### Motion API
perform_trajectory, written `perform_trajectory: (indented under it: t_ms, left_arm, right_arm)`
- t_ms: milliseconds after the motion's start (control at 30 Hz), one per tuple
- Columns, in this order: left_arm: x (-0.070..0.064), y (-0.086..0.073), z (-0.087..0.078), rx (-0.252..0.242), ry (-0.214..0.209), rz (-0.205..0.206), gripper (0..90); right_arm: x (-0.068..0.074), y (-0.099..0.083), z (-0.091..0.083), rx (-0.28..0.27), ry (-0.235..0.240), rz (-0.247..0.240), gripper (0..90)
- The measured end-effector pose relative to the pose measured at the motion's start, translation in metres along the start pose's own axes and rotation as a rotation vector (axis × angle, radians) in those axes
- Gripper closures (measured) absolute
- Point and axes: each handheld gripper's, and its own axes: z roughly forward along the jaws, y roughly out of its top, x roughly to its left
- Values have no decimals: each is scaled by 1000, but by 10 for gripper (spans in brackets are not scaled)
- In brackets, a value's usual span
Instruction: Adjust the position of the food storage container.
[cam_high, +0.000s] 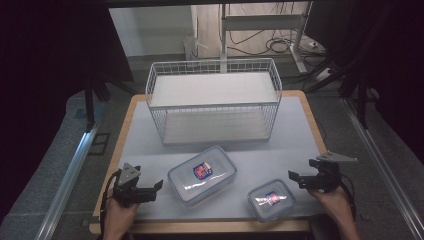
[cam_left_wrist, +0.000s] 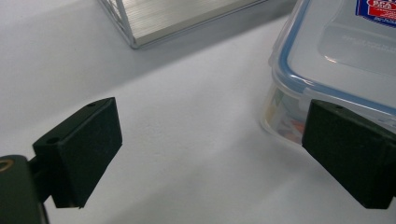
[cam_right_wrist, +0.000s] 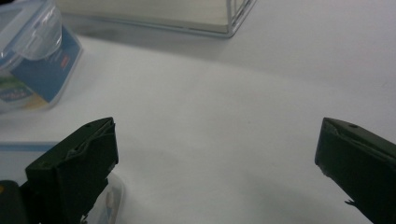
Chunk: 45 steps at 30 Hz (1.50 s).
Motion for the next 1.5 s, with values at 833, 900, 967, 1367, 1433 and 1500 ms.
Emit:
perform_trajectory:
  t_ms: [833, 900, 967, 1367, 1433, 1500]
  left_arm:
    - [2, -1, -5, -41, 40, -1, 50]
    - [3, -1, -5, -47, 42, -5, 50]
    - [3, -1, -6, -53, 41, -17, 50]
    - [-3, 2, -9, -76, 33, -23, 46]
    - [-2, 2, -9, -77, 36, -26, 45]
    - [-2, 2, -9, -78, 38, -30, 45]
  right_arm:
    - [29, 12, -17, 21, 57, -69, 615]
    - [41, 16, -22, 13, 93, -114, 810]
    - [49, 16, -24, 18, 120, -140, 890]
    - [77, -8, -34, 79, 290, -150, 897]
    - [79, -13, -36, 90, 317, -150, 897]
    - [79, -16, -37, 98, 327, -151, 897]
